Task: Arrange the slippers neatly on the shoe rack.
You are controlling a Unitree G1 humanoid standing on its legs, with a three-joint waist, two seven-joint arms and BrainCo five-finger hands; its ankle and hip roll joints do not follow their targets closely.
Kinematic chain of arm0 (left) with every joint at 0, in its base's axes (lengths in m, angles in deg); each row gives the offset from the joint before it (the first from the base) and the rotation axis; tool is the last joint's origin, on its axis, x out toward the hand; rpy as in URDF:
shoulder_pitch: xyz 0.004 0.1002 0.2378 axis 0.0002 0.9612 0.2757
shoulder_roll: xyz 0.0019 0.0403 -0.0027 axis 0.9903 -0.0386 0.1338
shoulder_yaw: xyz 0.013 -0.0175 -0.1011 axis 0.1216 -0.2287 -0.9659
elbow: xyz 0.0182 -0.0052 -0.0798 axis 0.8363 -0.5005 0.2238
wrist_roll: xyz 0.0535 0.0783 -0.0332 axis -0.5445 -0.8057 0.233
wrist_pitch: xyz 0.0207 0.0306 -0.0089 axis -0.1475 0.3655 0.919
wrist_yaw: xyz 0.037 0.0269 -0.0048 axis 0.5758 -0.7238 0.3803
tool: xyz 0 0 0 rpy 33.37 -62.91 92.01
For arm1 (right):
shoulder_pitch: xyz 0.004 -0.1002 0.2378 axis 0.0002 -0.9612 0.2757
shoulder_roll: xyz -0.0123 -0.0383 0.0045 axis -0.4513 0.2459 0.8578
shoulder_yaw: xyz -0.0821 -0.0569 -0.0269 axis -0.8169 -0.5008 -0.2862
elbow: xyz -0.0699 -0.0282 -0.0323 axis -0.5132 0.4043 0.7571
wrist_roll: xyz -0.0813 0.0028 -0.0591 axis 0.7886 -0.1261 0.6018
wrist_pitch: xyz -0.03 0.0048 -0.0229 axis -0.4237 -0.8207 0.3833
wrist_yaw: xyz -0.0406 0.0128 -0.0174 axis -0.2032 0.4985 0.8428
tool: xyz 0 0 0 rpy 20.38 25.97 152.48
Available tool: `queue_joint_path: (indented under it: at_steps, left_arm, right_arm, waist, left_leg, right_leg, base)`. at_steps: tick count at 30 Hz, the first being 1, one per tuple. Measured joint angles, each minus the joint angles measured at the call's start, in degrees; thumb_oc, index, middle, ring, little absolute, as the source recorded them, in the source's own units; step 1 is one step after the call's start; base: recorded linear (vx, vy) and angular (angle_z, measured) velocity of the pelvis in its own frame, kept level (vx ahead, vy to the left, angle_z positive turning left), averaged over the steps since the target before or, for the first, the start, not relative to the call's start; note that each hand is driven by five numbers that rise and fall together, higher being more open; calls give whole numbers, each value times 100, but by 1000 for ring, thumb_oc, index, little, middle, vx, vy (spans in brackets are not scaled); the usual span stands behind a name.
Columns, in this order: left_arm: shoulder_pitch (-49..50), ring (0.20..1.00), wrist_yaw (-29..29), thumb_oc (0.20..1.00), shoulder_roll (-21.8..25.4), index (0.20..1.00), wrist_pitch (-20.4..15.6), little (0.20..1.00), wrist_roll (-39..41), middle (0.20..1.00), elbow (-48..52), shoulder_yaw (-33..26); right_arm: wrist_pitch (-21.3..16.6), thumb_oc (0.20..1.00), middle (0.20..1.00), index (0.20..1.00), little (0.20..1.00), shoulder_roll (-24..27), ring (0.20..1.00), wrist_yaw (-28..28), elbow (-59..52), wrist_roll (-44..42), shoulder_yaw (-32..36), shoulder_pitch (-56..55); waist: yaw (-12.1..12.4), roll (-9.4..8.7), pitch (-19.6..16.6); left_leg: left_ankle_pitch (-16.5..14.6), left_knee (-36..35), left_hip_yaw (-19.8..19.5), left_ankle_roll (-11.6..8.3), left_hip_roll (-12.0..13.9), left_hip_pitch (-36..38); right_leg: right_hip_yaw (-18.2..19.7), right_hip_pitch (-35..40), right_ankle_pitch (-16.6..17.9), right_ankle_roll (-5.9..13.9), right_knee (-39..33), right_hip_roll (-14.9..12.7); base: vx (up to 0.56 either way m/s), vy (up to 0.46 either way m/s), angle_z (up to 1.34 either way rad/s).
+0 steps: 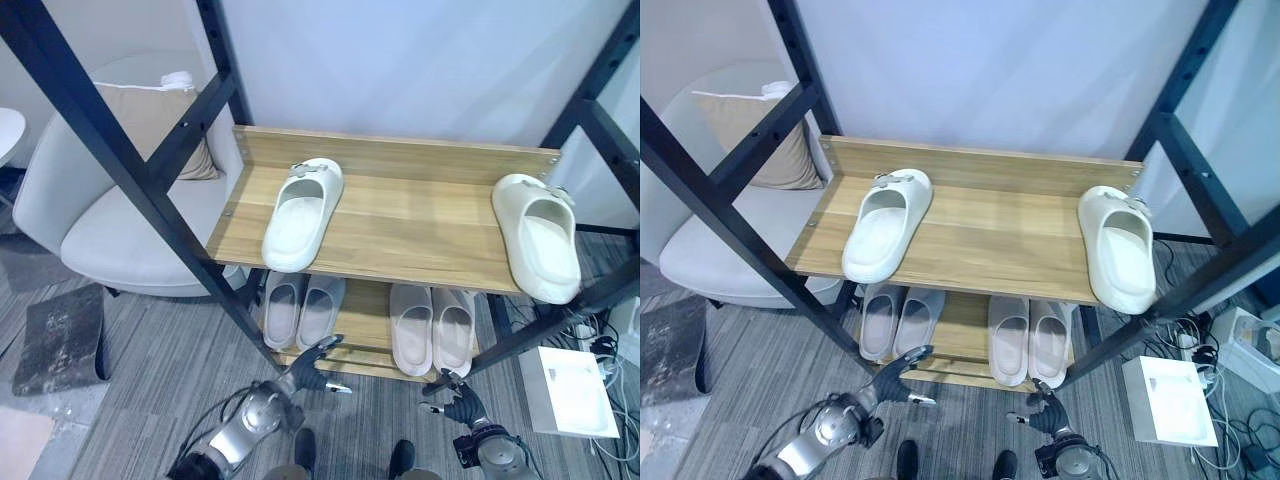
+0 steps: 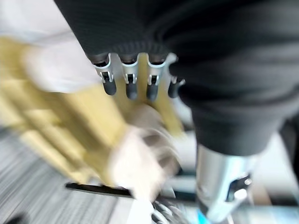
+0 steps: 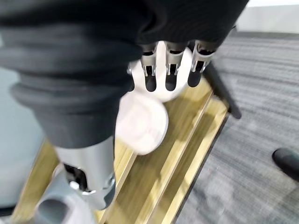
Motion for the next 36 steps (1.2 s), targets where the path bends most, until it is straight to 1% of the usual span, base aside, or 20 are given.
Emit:
queue_joint_path:
  at_steps: [1, 2, 3, 4, 5, 7, 9, 16, 17, 19, 23, 25, 26, 29, 31, 32, 33, 35, 36]
  left_arm:
    - [-50, 1000, -26, 1000, -60, 1000, -48, 1000, 0, 1000, 44, -53]
    - [-332, 1000, -155, 1000, 67, 1000, 111, 1000, 13, 1000, 411, 270]
    - [-470, 1000, -310, 1000, 199, 1000, 42, 1000, 14, 1000, 706, 462]
    - [-568, 1000, -456, 1000, 199, 1000, -26, 1000, 23, 1000, 980, 572]
    - [-615, 1000, -563, 1000, 210, 1000, -9, 1000, 34, 1000, 1230, 623]
    - [-716, 1000, -695, 1000, 117, 1000, -79, 1000, 151, 1000, 1560, 621]
    - [-823, 1000, -821, 1000, 188, 1000, -14, 1000, 549, 1000, 1901, 632]
    - [-1185, 1000, -822, 1000, 100, 1000, -15, 1000, 1443, 1000, 2394, 520]
    - [-1184, 1000, -780, 1000, 94, 1000, -15, 1000, 1666, 1000, 2569, 427]
    - [-1182, 1000, -576, 1000, 85, 1000, -42, 1000, 1875, 1000, 2935, 41]
    - [-1179, 1000, 66, 1000, 100, 1000, -250, 1000, 1870, 1000, 3334, -1004]
    - [-1178, 1000, 573, 1000, 96, 1000, -423, 1000, 1785, 1000, 3428, -1638]
    - [-1179, 1000, 659, 1000, 92, 1000, -449, 1000, 1789, 1000, 3429, -1709]
    - [-1178, 1000, 1292, 1000, 416, 1000, -485, 1000, 770, 1000, 3432, -2248]
    - [-1184, 1000, 1907, 1000, 705, 1000, -481, 1000, -463, 1000, 3379, -2782]
    - [-1199, 1000, 2056, 1000, 883, 1000, -479, 1000, -770, 1000, 3371, -2959]
    - [-1238, 1000, 2272, 1000, 1095, 1000, -466, 1000, -1210, 1000, 3338, -3101]
    - [-1271, 1000, 2441, 1000, 1461, 1000, -402, 1000, -1668, 1000, 3303, -3187]
    - [-1271, 1000, 2609, 1000, 1550, 1000, -364, 1000, -2042, 1000, 3267, -3240]
  right_arm:
    - [0, 1000, 1000, 1000, 1000, 12, 1000, 0, 2, 0, -2, -18]
    - [24, 1000, 1000, 1000, 1000, 39, 1000, 7, 23, 2, -8, -49]
    - [42, 1000, 1000, 1000, 1000, 54, 1000, 16, 28, 3, -6, -39]
    - [41, 1000, 1000, 1000, 1000, 78, 1000, 17, 22, 7, -6, -45]
    - [42, 1000, 1000, 1000, 1000, 84, 1000, 26, 24, 8, -8, -47]
    - [43, 1000, 1000, 1000, 1000, 83, 1000, 28, 24, 9, -13, -46]
    - [43, 1000, 1000, 1000, 1000, 79, 1000, 48, 25, 12, -17, -46]
    - [45, 1000, 1000, 1000, 1000, 59, 1000, 142, 8, 16, -45, -142]
    - [47, 1000, 1000, 1000, 1000, 51, 1000, 142, 0, 16, -50, -177]
    - [51, 1000, 1000, 1000, 1000, 41, 1000, 142, -8, 16, -55, -260]
    - [76, 1000, 1000, 1000, 1000, 37, 1000, 135, -9, 15, -54, -305]
    - [82, 1000, 1000, 1000, 1000, 33, 1000, 131, -8, 14, -53, -366]
    - [83, 1000, 1000, 1000, 1000, 32, 1000, 131, -8, 15, -54, -375]
    - [81, 1000, 1000, 1000, 1000, 13, 1000, 122, -6, 13, -50, -377]
    - [81, 1000, 1000, 1000, 1000, 5, 1000, 125, 1, 14, -52, -377]
    - [78, 1000, 1000, 1000, 1000, 5, 1000, 123, 0, 14, -49, -377]
    - [78, 1000, 1000, 1000, 1000, 15, 1000, 125, 1, 14, -47, -387]
    - [74, 1000, 1000, 1000, 1000, 14, 1000, 122, -10, 14, -25, -383]
    - [74, 1000, 1000, 1000, 1000, 21, 1000, 122, -9, 15, -21, -387]
  waist:
    - [-46, 16, -32]
    - [-135, 29, -63]
    - [-111, 57, -80]
    - [-140, 96, -103]
    - [-178, 110, -111]
    - [-206, 151, -137]
    - [-214, 159, -139]
    - [-212, 176, -150]
    - [-209, 179, -150]
    - [-180, 181, -150]
    - [-103, 194, -147]
    - [-46, 197, -148]
    - [-46, 197, -147]
    - [-17, 194, -146]
    - [25, 195, -145]
    - [26, 194, -145]
    - [58, 196, -146]
    - [60, 197, -147]
    - [73, 200, -149]
  left_leg:
    - [-2, 0, 1, 2, 0, 2]
    - [-3, 34, 9, 9, 4, 1]
    - [2, 35, 3, 8, 7, -17]
    - [23, 37, 23, 40, 5, -5]
    - [31, 36, 33, 51, 5, -3]
    - [37, 36, 42, 60, 13, 2]
    - [38, 37, 49, 59, 23, -5]
    - [39, 37, 27, 57, 17, 6]
    - [42, 37, -1, 54, 17, 10]
    - [49, 37, -17, 58, 18, 33]
    - [44, 36, -47, 51, 18, 79]
    - [23, 36, -97, 20, 16, 90]
    - [24, 36, -115, 18, 14, 84]
    - [32, 36, -165, 10, 14, 81]
    - [32, 36, -164, 8, 18, 79]
    - [32, 37, -163, 8, 18, 80]
    - [32, 36, -162, 8, 15, 87]
    - [32, 37, -161, 8, 16, 88]
    - [32, 37, -160, 8, 14, 94]
  right_leg:
    - [4, 1, 0, 0, 0, 1]
    - [16, -23, -1, -5, -15, -8]
    - [13, -27, 5, -5, 0, 2]
    - [41, -35, 25, -20, -1, 11]
    - [53, -36, 27, -23, 0, 11]
    - [72, -43, 29, -26, 0, 21]
    - [76, -52, 31, -29, 0, 29]
    - [46, -23, 30, -29, 0, 23]
    - [-3, 7, 27, -31, -2, 22]
    - [-50, 57, 21, -36, -2, 24]
    - [-59, 113, 2, -17, -16, 23]
    - [-106, 152, -11, -12, -28, 23]
    - [-121, 154, -11, -12, -29, 22]
    - [-172, 179, -13, -15, -30, 27]
    - [-174, 176, -17, -21, -31, 29]
    - [-174, 177, -17, -21, -31, 31]
    - [-175, 184, -17, -21, -32, 27]
    - [-174, 186, -17, -22, -32, 28]
    - [-176, 191, -17, -22, -31, 26]
  base:
    - [36, 18, -4]
    - [0, 0, 0]
    - [9, 10, -6]
    - [2, 5, -8]
    - [0, 8, -9]
    - [2, 5, -5]
    - [5, -1, -2]
    - [3, -4, 2]
    - [0, -17, 16]
    - [1, -22, 12]
    - [2, -6, 1]
    - [21, -25, 10]
    - [20, -22, 14]
    - [13, -15, 6]
    - [0, 0, 0]
    - [0, 0, 0]
    - [0, 0, 0]
    - [0, 0, 0]
    - [0, 0, 0]
